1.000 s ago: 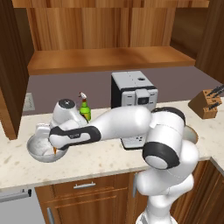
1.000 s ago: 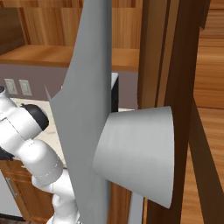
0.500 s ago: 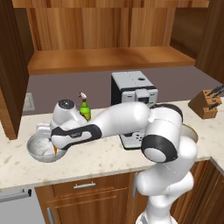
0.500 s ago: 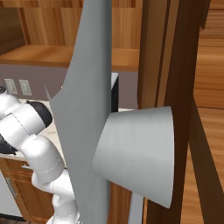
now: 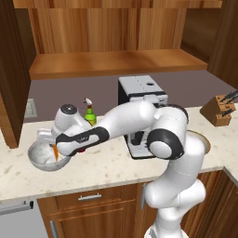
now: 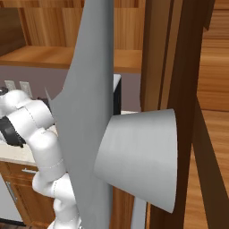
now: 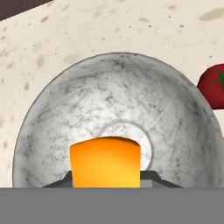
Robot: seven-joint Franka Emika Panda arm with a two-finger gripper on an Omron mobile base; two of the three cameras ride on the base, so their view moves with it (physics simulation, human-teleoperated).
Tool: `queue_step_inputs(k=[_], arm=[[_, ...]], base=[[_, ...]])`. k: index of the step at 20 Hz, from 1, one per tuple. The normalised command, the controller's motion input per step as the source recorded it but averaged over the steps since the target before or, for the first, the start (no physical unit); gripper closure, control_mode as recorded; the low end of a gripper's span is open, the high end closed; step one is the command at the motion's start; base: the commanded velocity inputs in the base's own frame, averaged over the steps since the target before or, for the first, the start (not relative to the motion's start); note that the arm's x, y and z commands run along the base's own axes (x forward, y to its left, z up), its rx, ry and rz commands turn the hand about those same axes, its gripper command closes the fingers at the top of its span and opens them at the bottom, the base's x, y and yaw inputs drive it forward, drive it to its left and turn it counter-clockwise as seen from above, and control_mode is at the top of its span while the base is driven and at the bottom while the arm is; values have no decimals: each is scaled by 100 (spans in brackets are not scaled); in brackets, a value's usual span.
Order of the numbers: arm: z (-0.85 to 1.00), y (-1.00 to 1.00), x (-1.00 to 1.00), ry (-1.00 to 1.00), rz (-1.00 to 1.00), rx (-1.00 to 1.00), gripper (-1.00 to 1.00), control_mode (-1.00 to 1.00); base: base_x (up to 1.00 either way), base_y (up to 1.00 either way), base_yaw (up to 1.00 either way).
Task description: Pick both bowls and place them on the counter. Then place the cheese in one bowl and place the tomato in the other bowl.
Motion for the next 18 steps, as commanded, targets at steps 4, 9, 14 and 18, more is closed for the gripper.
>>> queue_step_inputs(k=[4,9,14,18], arm=[[-7,31,19,-1,-4,0,100,-100],[-9,25,13,0,-6,-1,100,-100],[-12,19,16,0,-7,-3,100,-100],[-24,14,12,0,-7,0,100,-100]], base=[[0,0,0],[0,0,0],[0,0,0],[0,0,0]])
